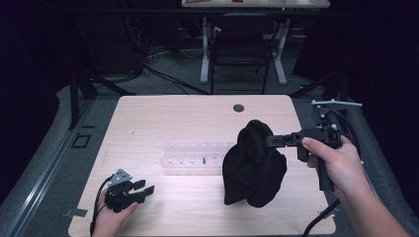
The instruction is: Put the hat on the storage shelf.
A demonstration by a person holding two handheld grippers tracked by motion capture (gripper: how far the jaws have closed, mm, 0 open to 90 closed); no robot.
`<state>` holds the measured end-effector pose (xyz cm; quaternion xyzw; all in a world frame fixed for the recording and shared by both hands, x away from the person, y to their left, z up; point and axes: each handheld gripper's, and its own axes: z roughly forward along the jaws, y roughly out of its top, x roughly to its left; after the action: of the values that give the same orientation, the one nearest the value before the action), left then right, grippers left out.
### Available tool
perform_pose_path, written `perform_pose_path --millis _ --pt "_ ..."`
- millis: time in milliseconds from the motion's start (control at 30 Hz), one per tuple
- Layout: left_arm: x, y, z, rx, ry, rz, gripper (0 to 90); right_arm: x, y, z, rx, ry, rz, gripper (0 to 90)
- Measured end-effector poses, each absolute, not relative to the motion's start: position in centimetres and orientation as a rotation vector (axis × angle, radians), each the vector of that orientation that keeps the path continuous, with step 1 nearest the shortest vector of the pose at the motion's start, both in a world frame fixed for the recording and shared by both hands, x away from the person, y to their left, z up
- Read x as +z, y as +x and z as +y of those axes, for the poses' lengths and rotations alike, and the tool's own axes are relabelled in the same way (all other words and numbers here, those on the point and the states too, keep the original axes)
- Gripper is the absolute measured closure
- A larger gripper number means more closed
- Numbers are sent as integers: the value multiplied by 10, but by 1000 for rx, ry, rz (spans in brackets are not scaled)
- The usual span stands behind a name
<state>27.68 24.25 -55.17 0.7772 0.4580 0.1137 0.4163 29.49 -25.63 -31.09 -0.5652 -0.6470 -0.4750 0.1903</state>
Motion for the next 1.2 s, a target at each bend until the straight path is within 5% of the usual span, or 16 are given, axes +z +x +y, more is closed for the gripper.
perform_pose_path --millis 733,1200 --pt "-524 283 209 286 1889 1043 531 -296 326 -234 -1381 -1624 -1837 887" --pt "-539 279 203 276 1922 1020 540 -300 355 -223 -1401 -1657 -1841 886"
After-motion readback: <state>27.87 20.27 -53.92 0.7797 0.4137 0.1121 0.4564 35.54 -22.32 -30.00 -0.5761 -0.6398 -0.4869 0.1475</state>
